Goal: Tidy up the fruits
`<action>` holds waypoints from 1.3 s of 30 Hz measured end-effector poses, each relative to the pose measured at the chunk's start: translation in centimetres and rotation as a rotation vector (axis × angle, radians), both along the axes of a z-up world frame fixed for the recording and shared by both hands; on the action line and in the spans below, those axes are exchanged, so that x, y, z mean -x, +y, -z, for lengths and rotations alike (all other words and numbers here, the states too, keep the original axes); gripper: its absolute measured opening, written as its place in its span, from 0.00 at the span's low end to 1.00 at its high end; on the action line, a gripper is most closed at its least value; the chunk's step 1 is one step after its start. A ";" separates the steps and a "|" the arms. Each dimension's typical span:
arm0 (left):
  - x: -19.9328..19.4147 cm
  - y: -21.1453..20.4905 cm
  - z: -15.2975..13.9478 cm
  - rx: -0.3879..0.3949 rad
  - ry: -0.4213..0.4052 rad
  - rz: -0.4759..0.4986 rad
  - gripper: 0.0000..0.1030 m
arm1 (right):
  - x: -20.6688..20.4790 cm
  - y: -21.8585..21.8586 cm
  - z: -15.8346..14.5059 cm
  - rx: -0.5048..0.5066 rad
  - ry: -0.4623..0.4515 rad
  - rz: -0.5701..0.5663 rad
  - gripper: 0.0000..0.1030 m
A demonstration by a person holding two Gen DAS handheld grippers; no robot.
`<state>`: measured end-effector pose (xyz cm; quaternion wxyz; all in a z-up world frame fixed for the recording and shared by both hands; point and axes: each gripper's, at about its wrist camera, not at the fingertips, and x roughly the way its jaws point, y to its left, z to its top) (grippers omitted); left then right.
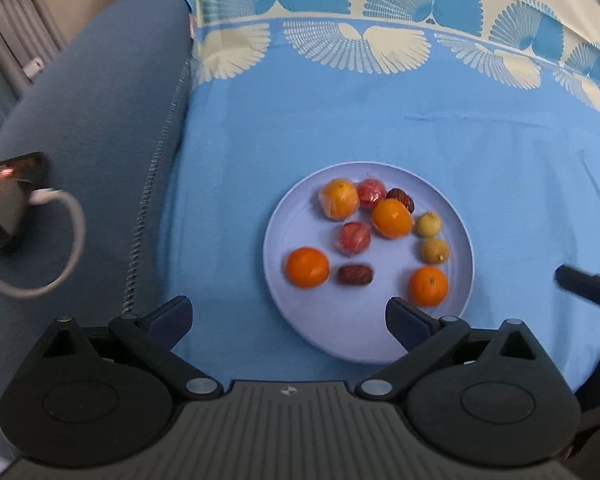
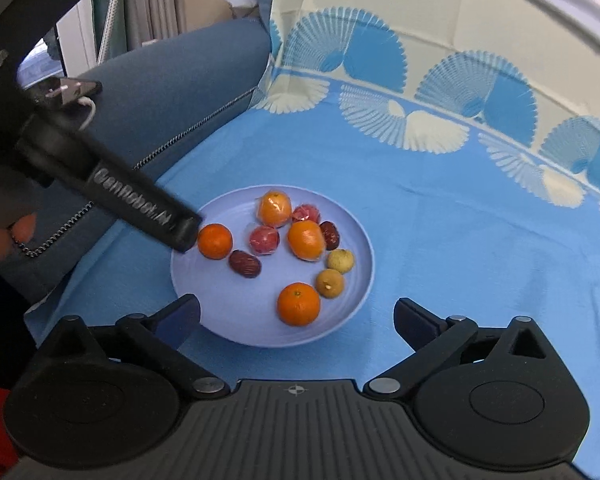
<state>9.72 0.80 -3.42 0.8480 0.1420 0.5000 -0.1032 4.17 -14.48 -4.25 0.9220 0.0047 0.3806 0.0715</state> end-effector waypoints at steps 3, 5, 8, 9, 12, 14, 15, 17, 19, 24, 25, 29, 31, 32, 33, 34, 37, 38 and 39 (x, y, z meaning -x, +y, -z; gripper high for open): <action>2.1 0.5 -1.1 -0.011 -0.034 -0.006 1.00 | 1.2 -0.3 -0.7 -0.004 -0.005 0.045 0.99; 3.6 0.8 -1.9 -0.008 -0.050 -0.011 1.00 | 2.2 -0.5 -1.2 -0.013 -0.013 0.075 0.99; 5.4 1.0 -2.7 0.006 -0.070 -0.016 1.00 | 3.9 -0.5 -1.8 -0.008 -0.032 0.100 0.99; 6.0 1.1 -3.0 0.009 -0.075 -0.020 1.00 | 4.6 -0.4 -1.9 -0.004 -0.038 0.105 0.99; 7.4 1.3 -3.4 0.017 -0.079 -0.028 1.00 | 6.1 -0.3 -2.4 0.007 -0.055 0.126 0.99; 8.2 1.4 -3.6 0.021 -0.082 -0.026 1.00 | 7.1 -0.2 -2.9 0.014 -0.080 0.135 0.99; 8.5 1.3 -3.6 0.022 -0.083 -0.024 1.00 | 7.6 -0.2 -3.2 0.019 -0.094 0.142 0.99; 9.3 1.3 -3.9 0.021 -0.091 -0.020 1.00 | 8.1 -0.2 -3.7 0.024 -0.116 0.151 0.99; 9.9 1.2 -4.1 0.020 -0.101 -0.019 1.00 | 8.5 -0.3 -4.0 0.024 -0.130 0.158 0.99; 10.8 1.2 -4.5 0.019 -0.115 -0.022 1.00 | 9.3 -0.2 -4.4 0.032 -0.146 0.156 0.99; 10.8 1.1 -4.5 0.017 -0.116 -0.023 1.00 | 9.4 -0.1 -4.5 0.034 -0.151 0.154 0.99; 11.0 1.1 -4.6 0.014 -0.120 -0.021 1.00 | 9.5 0.0 -4.7 0.037 -0.158 0.145 0.99; 11.0 1.1 -4.6 0.012 -0.121 -0.019 1.00 | 9.5 0.0 -4.7 0.036 -0.158 0.143 0.99; 11.0 1.1 -4.6 0.010 -0.121 -0.019 1.00 | 9.5 0.0 -4.6 0.035 -0.158 0.143 0.99; 11.1 1.1 -4.6 0.009 -0.122 -0.018 1.00 | 9.5 0.0 -4.6 0.035 -0.157 0.143 0.99; 11.1 1.1 -4.6 0.008 -0.121 -0.018 1.00 | 9.5 0.0 -4.6 0.036 -0.156 0.144 0.99; 11.0 1.1 -4.5 0.004 -0.115 -0.018 1.00 | 9.5 0.0 -4.6 0.036 -0.155 0.142 0.99; 10.9 1.1 -4.4 0.003 -0.112 -0.019 1.00 | 9.4 0.0 -4.5 0.035 -0.154 0.142 0.99; 10.8 1.2 -4.4 0.003 -0.111 -0.019 1.00 | 9.4 0.0 -4.5 0.035 -0.153 0.143 0.99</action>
